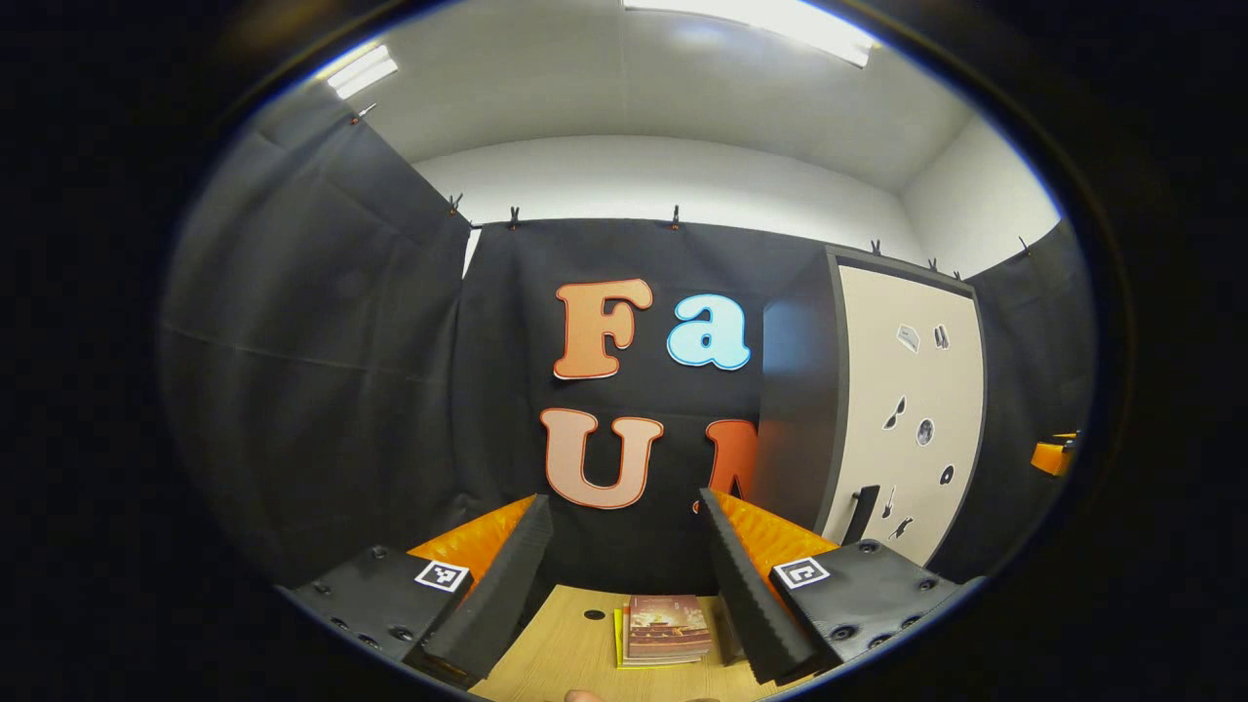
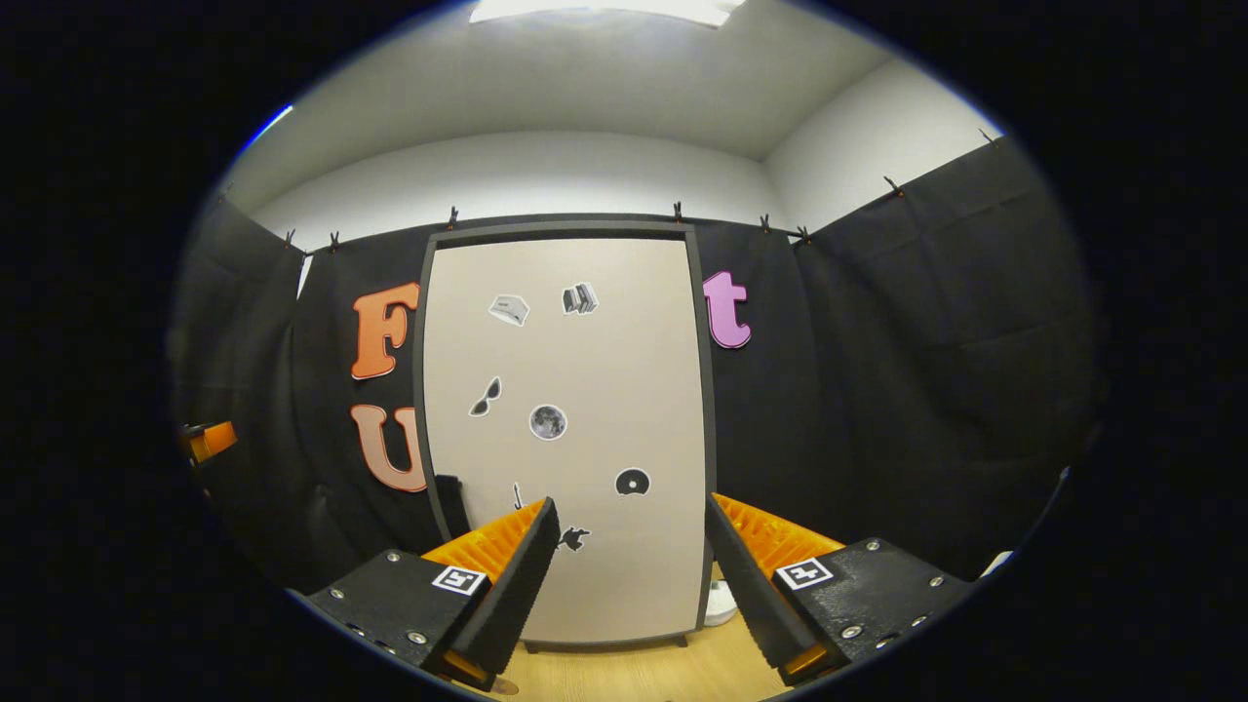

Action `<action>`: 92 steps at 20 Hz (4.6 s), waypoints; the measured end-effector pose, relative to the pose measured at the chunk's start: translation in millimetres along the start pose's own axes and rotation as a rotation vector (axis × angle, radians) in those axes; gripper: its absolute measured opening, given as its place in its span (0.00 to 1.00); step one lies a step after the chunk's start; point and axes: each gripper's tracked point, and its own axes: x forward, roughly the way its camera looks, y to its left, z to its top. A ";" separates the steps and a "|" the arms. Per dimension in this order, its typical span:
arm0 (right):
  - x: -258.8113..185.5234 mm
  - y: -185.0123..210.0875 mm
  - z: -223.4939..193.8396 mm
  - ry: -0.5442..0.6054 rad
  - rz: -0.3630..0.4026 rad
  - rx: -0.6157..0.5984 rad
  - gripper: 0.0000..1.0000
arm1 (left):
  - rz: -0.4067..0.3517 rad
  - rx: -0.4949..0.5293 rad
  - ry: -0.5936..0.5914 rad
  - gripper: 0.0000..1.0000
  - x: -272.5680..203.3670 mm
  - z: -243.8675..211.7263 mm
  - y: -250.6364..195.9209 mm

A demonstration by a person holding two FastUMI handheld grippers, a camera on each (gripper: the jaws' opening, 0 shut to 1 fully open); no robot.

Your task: Open the cabinet door with the right hand, grasp the bottle in the cabinet with the left hand and place it on the coaster, then close the cabinet door with the right hand.

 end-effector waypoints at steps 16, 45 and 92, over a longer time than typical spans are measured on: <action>48.3 83.0 -44.7 0.035 0.172 -0.029 0.92 | 0.107 0.029 0.004 1.00 -2.3 -9.7 18.8; 163.4 222.5 -133.8 0.180 0.260 0.051 0.37 | 0.175 0.070 0.047 0.98 2.7 -47.5 46.8; 195.9 229.3 -172.9 0.208 0.268 0.059 0.36 | 0.315 0.023 0.090 0.98 -63.9 -73.6 101.2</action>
